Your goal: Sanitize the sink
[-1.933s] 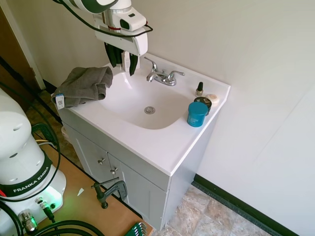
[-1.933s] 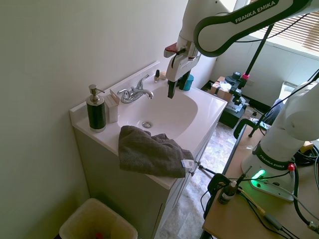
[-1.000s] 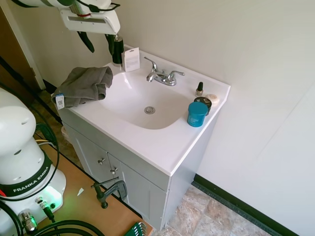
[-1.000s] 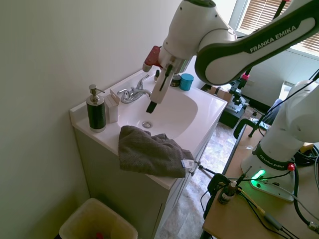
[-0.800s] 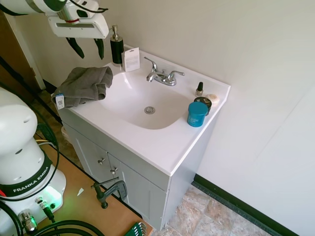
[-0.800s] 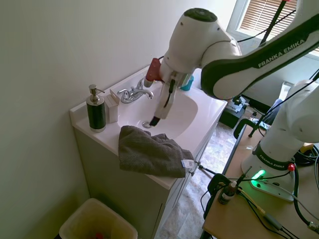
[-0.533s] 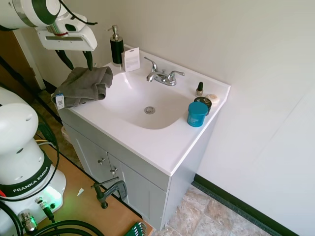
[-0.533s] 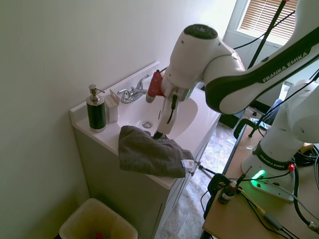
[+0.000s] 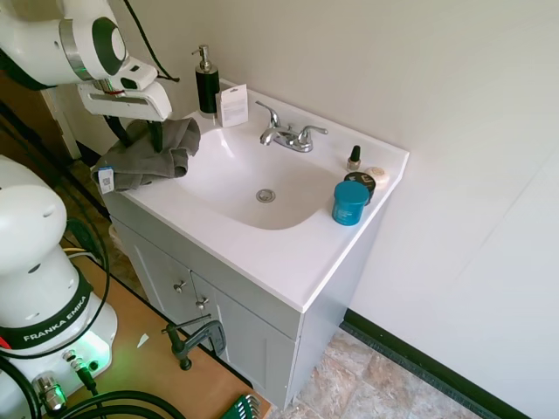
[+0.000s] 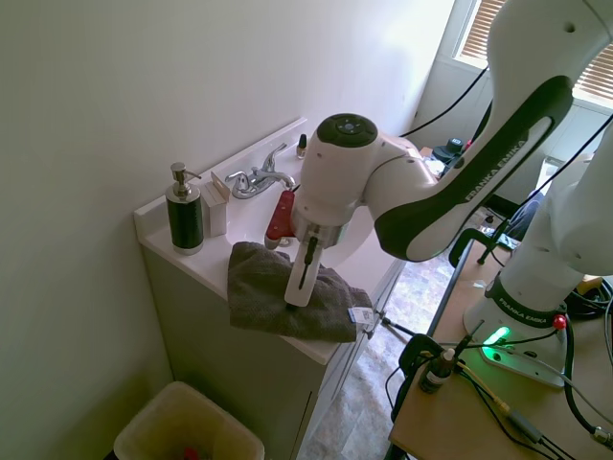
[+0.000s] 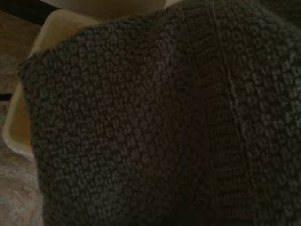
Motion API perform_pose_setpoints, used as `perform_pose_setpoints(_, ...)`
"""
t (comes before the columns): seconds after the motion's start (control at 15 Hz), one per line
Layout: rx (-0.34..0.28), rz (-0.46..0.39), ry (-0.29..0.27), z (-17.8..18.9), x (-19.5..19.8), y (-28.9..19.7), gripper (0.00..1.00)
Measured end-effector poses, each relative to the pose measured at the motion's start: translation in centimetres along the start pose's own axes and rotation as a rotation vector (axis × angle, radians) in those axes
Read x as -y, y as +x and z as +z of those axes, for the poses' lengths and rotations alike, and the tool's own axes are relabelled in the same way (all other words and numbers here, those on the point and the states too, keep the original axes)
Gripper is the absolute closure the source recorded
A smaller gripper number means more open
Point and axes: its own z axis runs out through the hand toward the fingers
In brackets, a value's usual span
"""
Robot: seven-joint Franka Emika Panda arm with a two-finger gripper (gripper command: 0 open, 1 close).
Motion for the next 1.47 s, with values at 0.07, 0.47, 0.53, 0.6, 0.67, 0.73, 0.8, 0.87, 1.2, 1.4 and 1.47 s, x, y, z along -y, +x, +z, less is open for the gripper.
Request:
perform_pose_setpoints(0.07, 0.009, 0.005, -0.010, 0.2, 0.4, 0.2, 1.00)
perform_pose_setpoints(0.47, 0.024, 0.049, -0.020, 0.2, 0.2, 0.8, 1.00)
perform_pose_setpoints(0.53, 0.031, 0.069, -0.016, 0.3, 0.0, 1.1, 1.00)
perform_pose_setpoints(0.6, 0.037, 0.088, -0.010, 0.4, -0.3, 1.5, 1.00)
perform_pose_setpoints(0.67, 0.046, 0.108, -0.009, 0.5, -0.6, 2.1, 1.00)
perform_pose_setpoints(0.73, 0.052, 0.134, -0.008, 0.6, -1.0, 2.8, 1.00)
perform_pose_setpoints(0.8, 0.061, 0.169, -0.007, 0.7, -1.5, 3.5, 1.00)
perform_pose_setpoints(0.87, 0.069, 0.208, -0.008, 0.8, -2.1, 4.4, 1.00)
perform_pose_setpoints(1.2, 0.117, 0.405, -0.036, 1.8, -5.4, 9.3, 1.00)
perform_pose_setpoints(1.4, 0.202, 0.535, -0.083, 5.5, -7.8, 12.4, 1.00)
perform_pose_setpoints(1.47, 0.233, 0.568, -0.093, 6.7, -8.0, 13.3, 1.00)
